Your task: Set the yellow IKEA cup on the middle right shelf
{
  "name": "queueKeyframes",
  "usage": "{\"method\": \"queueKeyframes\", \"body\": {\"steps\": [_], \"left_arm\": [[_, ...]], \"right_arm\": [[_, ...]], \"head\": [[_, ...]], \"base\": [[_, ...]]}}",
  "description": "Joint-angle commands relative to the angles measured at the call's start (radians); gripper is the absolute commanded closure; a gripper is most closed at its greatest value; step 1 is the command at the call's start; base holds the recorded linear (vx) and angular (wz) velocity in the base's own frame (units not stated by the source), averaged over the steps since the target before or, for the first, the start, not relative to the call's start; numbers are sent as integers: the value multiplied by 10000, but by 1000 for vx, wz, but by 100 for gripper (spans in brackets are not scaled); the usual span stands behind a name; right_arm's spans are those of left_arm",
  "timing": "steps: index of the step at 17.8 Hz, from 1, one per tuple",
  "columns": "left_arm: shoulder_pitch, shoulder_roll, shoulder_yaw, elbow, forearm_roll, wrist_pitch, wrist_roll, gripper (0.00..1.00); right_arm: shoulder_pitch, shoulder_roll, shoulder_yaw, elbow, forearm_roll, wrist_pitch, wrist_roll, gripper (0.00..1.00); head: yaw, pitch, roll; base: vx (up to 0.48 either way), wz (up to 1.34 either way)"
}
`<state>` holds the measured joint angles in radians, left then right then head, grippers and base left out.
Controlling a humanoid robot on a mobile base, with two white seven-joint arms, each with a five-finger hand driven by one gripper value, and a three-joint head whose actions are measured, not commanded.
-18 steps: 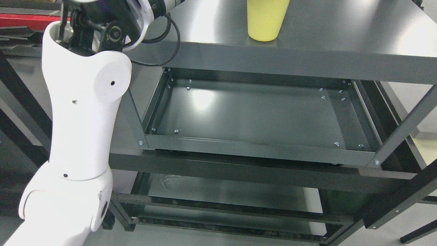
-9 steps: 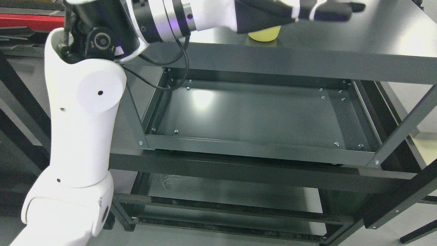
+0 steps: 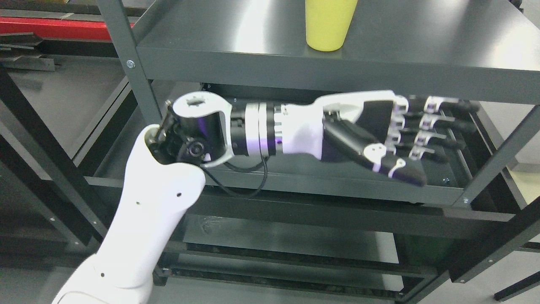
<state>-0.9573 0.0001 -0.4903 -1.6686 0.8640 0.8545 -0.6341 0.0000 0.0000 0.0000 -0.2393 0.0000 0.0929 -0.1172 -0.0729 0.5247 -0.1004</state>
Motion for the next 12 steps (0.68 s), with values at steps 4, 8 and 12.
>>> {"method": "queueKeyframes", "body": {"steps": [4,8,12], "left_arm": [[4110,174,-1684,1114,-5442,-4300,1302,1],[5001,174,52,1193,-7287,-6349,5596,1],[5721,174,822,1101,-7521,-7898,6694,1]], "right_arm": [[138,-175,169,0,-245,6,6,1],[138,-175,169,0,-245,6,6,1],[138,-175,169,0,-245,6,6,1]], "head": [[0,0,0],[0,0,0],[0,0,0]], "base": [[0,0],[0,0],[0,0]]}}
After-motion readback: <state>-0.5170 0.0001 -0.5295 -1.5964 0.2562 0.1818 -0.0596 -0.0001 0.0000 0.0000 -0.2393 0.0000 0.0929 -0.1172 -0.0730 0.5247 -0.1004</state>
